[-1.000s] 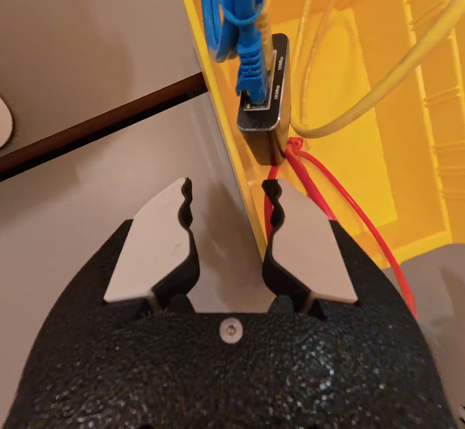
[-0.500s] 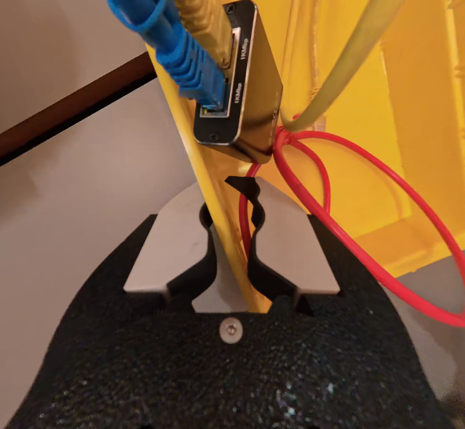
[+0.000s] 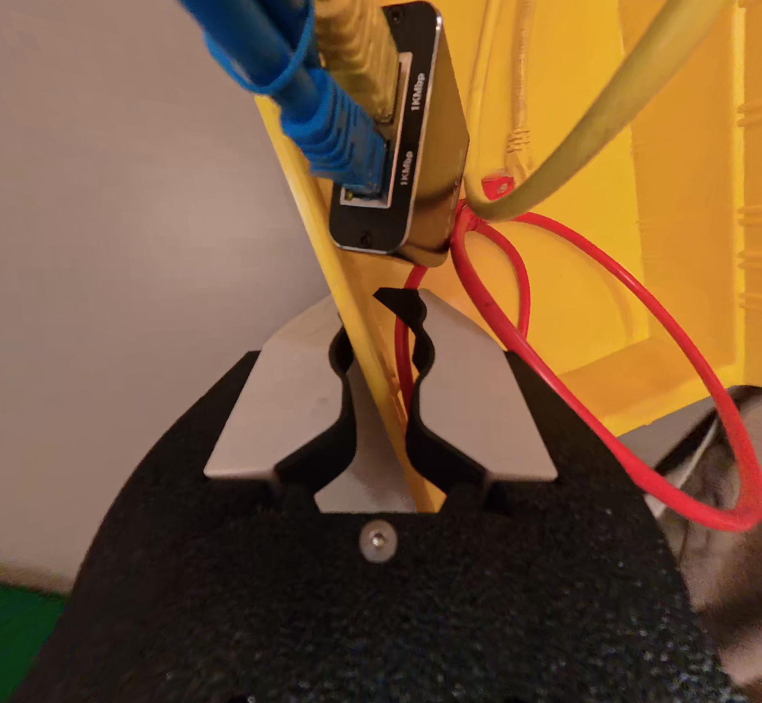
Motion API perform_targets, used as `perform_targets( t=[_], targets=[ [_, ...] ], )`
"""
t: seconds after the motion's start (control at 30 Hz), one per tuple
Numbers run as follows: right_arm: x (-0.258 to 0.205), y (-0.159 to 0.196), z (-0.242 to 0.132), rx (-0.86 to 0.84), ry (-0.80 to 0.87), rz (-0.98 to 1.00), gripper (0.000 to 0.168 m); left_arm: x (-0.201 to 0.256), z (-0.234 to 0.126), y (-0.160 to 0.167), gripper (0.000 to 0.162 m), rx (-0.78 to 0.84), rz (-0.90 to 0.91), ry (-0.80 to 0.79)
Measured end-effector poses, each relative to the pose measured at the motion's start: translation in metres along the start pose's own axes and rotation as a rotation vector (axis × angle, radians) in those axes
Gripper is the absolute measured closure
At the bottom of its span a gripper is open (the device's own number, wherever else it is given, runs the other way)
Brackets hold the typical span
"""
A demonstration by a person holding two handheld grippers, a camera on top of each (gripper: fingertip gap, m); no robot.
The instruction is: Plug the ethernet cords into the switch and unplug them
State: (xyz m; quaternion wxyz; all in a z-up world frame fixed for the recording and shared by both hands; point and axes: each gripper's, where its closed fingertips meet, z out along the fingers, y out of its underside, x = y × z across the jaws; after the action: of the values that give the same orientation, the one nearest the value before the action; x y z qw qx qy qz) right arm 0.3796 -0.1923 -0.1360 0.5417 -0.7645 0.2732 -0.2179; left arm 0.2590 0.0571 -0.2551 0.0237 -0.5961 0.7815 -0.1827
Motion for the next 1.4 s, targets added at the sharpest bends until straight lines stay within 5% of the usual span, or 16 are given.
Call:
perform_targets(
  t=[0.03, 0.17, 0.37, 0.53, 0.73, 0.87, 0.93, 1.07, 1.17, 1.4],
  targets=[
    [-0.013, -0.006, 0.002, 0.008, -0.015, -0.021, 0.069, 0.0, -0.011, 0.03, 0.138, 0.008, -0.008, 0.014],
    [-0.082, -0.015, 0.025, 0.013, -0.133, -0.073, 0.065, -0.009, -0.055, 0.154, 0.139, 0.049, -0.076, 0.036],
    [-0.287, -0.048, 0.1, 0.017, -0.579, -0.064, 0.062, -0.034, -0.114, 0.316, 0.143, 0.057, -0.283, -0.046],
    [-0.43, -0.07, 0.178, -0.107, -0.714, 0.013, 0.062, -0.066, -0.152, 0.408, 0.145, 0.115, -0.526, -0.15],
    [-0.528, -0.052, 0.249, -0.271, -0.681, 0.114, 0.069, -0.098, -0.185, 0.486, 0.143, 0.199, -0.791, -0.285],
    [-0.541, -0.028, 0.28, -0.356, -0.617, 0.051, 0.086, -0.112, -0.2, 0.521, 0.142, 0.229, -0.902, -0.339],
    [-0.534, -0.009, 0.292, -0.422, -0.579, -0.042, 0.08, -0.118, -0.205, 0.533, 0.142, 0.229, -0.934, -0.353],
    [-0.513, -0.007, 0.299, -0.451, -0.579, -0.029, 0.124, -0.125, -0.21, 0.543, 0.143, 0.227, -0.959, -0.352],
    [-0.465, -0.003, 0.303, -0.454, -0.463, -0.251, 0.161, -0.129, -0.211, 0.545, 0.144, 0.22, -0.956, -0.352],
    [-0.358, 0.02, 0.221, -0.478, -0.534, -0.338, 0.161, -0.152, -0.213, 0.537, 0.145, 0.204, -0.952, -0.338]
  ],
)
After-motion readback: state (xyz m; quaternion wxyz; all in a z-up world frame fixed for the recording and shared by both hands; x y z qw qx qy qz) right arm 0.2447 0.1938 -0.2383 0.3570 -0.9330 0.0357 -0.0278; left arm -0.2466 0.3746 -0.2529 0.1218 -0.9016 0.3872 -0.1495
